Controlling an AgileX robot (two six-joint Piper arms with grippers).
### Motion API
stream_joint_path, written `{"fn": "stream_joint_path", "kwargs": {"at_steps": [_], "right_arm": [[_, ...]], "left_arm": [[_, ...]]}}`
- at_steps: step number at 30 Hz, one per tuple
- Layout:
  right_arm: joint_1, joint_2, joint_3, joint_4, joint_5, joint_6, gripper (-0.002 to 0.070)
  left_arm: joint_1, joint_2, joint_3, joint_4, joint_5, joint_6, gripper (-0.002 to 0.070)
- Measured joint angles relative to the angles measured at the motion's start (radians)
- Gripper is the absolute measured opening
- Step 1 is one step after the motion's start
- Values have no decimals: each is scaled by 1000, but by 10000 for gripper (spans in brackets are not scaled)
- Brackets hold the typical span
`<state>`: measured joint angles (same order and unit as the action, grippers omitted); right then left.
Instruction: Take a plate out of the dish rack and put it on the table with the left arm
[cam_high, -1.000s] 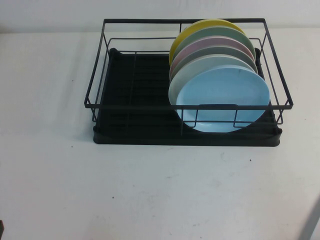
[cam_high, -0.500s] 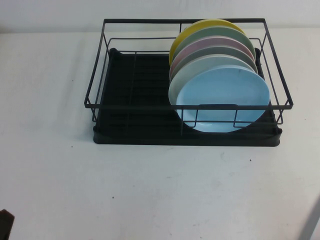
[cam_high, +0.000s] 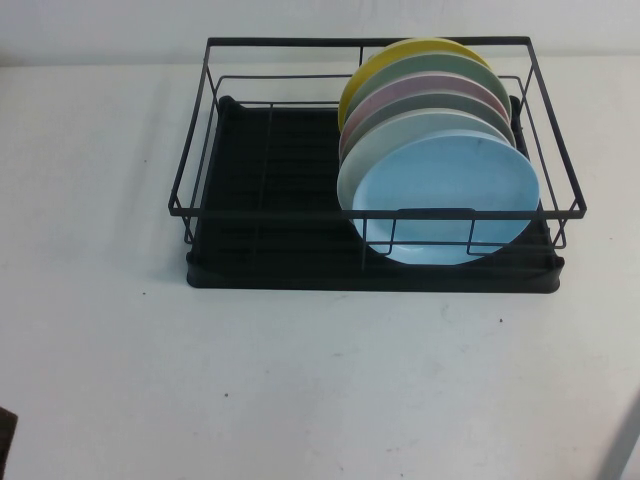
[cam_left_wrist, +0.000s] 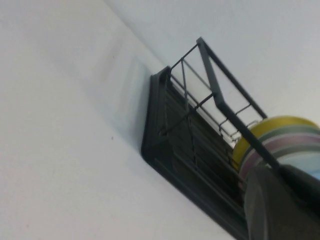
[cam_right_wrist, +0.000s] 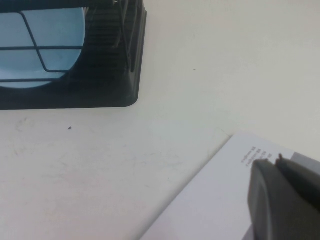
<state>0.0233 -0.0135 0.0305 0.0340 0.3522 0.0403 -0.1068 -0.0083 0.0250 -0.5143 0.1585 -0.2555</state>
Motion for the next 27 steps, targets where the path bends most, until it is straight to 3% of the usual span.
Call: {"fn": "stream_joint_path", "kwargs": {"at_steps": [7,14,19,27], "right_arm": [[0,0,0,-2,0,-40,-18],[0,0,0,-2,0,-47,-18],[0,0,0,-2,0,-49,-18],[0,0,0,-2,0,-49,-18]], "left_arm": [[0,111,-209,20,275,226,-3],[0,417,-577,-15,619,782,-3],[0,640,-821,-81,718,1099,-3],[0,1023,-1082,-217,855,1353,-3]]}}
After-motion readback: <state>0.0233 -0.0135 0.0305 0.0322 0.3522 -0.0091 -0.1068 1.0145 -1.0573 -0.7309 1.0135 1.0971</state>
